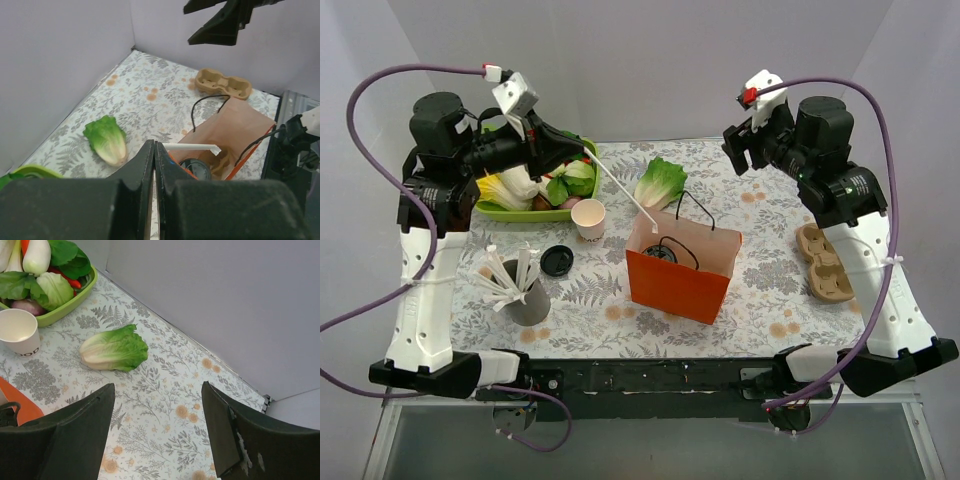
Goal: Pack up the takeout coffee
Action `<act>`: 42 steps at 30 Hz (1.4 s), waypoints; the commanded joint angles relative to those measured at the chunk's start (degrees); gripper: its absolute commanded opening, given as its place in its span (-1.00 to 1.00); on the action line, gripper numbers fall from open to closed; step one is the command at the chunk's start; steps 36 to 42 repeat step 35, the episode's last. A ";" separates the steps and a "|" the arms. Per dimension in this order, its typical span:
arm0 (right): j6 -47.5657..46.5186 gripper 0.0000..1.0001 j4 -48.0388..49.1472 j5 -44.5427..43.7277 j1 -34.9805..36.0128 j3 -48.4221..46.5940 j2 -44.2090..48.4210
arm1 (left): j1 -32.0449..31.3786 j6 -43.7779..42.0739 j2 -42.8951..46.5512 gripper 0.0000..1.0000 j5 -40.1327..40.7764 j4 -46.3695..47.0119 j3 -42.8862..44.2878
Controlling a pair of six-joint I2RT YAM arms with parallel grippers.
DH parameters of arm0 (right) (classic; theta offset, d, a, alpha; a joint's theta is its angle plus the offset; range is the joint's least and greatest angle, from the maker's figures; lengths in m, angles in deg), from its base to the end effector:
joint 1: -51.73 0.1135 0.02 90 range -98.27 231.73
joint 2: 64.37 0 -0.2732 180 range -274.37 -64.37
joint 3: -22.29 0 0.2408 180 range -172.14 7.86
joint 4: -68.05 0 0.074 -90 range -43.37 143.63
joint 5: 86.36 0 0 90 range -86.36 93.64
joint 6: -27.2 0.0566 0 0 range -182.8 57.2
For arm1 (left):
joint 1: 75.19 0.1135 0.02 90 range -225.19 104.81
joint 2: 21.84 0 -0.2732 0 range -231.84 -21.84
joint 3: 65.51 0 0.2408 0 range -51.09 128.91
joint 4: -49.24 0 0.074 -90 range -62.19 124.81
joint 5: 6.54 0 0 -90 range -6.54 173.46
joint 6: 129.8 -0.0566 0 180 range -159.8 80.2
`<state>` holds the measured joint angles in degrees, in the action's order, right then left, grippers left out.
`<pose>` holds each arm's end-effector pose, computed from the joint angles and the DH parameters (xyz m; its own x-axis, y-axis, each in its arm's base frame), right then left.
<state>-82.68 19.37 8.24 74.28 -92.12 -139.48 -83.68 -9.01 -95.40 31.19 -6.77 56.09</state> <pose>0.2428 0.1057 0.5088 0.0133 -0.3615 -0.9323 -0.4794 0.8159 -0.3232 0.2023 -0.0755 0.5395 -0.5606 -0.2330 -0.7946 0.6729 0.4311 -0.6012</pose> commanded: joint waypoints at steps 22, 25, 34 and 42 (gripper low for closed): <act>15.05 0.96 -15.05 -18.84 -5.58 -14.55 -6.37 | -13.75 0.33 -6.42 0.78 30.28 7.39 1.10; 15.13 0.96 -14.43 -19.45 -5.41 -16.20 -6.19 | -13.13 -0.02 -5.63 0.89 39.56 8.88 1.81; 15.22 0.97 -8.64 -27.00 -5.49 -23.50 -8.64 | -0.66 4.10 -5.53 0.96 54.99 15.31 6.28; 15.05 0.96 -8.02 -27.36 -5.49 -24.11 -8.91 | -0.39 4.98 -6.15 0.96 55.34 14.35 7.25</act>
